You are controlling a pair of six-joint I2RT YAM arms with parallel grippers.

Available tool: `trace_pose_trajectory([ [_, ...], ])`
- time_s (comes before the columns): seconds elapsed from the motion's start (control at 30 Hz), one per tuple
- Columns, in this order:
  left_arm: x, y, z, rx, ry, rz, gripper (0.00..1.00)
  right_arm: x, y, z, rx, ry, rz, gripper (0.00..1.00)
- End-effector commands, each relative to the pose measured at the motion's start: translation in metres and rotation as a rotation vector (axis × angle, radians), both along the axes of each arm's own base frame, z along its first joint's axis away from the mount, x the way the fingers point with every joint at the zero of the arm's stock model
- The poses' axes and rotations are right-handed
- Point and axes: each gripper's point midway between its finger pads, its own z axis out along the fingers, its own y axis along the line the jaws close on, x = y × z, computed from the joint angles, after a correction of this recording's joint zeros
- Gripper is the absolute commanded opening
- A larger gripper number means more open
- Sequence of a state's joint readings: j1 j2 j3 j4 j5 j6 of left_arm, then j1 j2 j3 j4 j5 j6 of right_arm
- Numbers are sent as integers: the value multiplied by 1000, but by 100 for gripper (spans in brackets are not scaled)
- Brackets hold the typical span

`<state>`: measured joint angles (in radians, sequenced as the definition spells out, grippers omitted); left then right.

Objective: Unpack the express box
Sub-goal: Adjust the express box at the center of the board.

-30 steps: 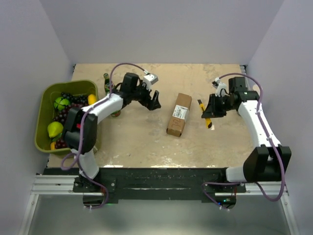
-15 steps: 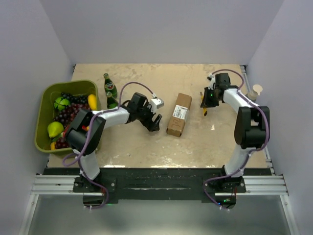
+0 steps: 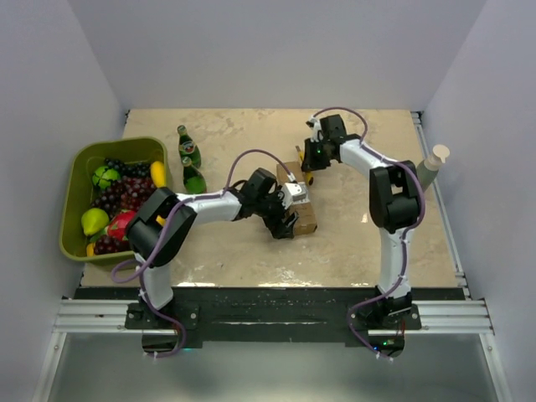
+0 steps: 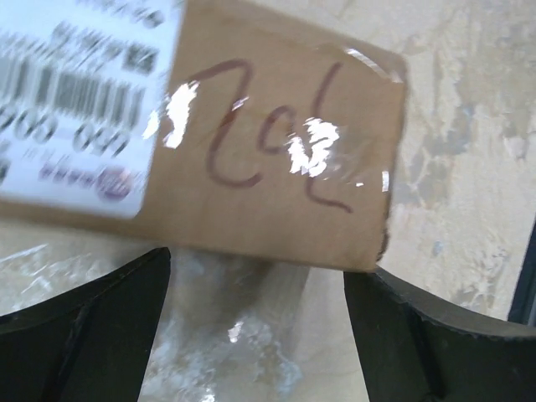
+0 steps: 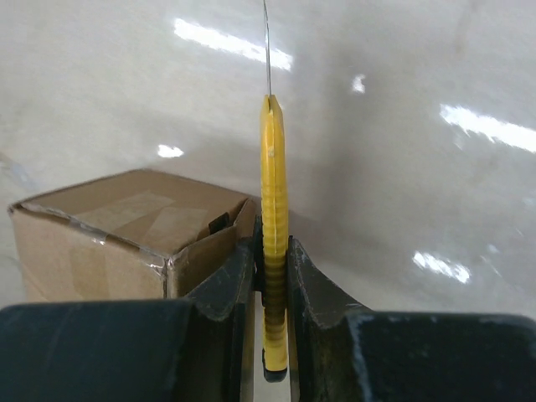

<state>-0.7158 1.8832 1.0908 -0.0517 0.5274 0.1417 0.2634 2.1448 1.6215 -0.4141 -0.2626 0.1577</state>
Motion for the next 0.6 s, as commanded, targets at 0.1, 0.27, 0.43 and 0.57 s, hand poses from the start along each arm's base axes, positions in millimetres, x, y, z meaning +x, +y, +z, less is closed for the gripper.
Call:
trace_pose_trajectory([
  [0.1,-33,-22,36,-62,39,-80,88,15,83,39,184,-88,124,0],
  [0.27,-70,0,40,-56,138,-97,88,19,119,40,230,-113,173,0],
  [0.43,-75,29,76,-82,40,-158,89,42,100,103,213,-264,149,0],
  [0.57,-7,56,150,-186,-175,-30,92,40,21,156,191,-299,1,0],
])
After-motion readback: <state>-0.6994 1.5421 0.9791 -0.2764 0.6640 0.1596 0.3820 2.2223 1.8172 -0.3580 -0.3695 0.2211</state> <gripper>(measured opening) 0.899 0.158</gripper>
